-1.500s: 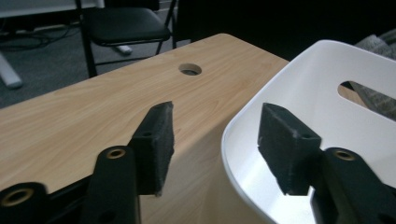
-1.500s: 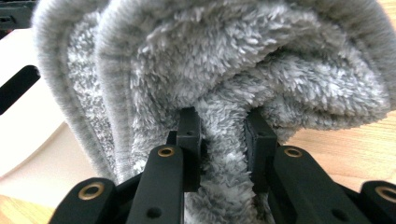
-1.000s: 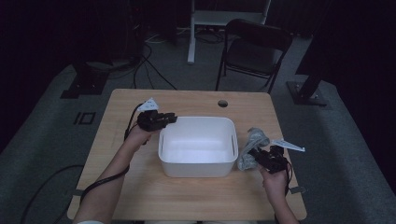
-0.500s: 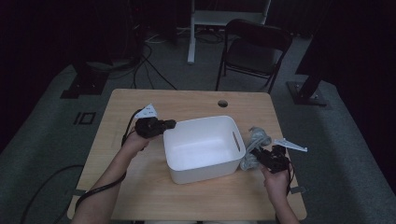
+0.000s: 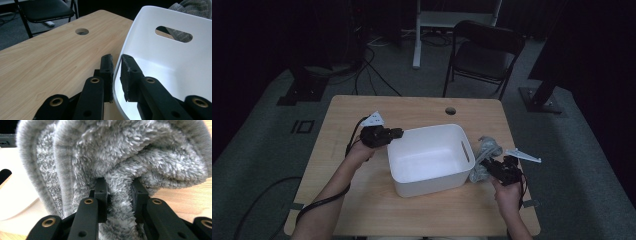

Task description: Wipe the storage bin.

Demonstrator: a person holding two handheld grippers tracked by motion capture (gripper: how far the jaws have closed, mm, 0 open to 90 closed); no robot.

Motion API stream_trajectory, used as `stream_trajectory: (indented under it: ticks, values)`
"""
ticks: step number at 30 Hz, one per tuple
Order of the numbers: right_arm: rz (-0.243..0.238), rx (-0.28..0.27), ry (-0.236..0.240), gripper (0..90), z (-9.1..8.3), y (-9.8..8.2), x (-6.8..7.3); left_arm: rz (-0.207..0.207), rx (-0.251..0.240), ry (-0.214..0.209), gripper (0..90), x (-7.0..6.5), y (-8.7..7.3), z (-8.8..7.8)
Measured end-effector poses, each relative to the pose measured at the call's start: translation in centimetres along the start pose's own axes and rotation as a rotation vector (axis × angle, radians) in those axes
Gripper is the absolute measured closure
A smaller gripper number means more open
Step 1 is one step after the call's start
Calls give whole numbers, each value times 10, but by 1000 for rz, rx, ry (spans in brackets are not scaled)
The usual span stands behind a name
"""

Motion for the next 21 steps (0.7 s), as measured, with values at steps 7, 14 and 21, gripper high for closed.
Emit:
stream_trajectory:
  ticks: [7,14,21]
  values:
    - [-1,1,0,726,1,0,0,-14,-3,24,843,-5,-3,-12]
    - [4,7,7,726,3,-1,3,-17,-8,66,854,-7,-5,-23]
    - [8,10,12,726,5,-2,5,-15,18,68,800,-7,-8,-16]
Point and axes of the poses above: each handheld gripper's, and its own axes: z roughly forward along the jaws, y roughly out of its top, x roughly to its left, the point moved 8 cm from there along z, roughly forward along the jaws, and after that the axes turned 15 degrees about -x, right-handed, at the moved point
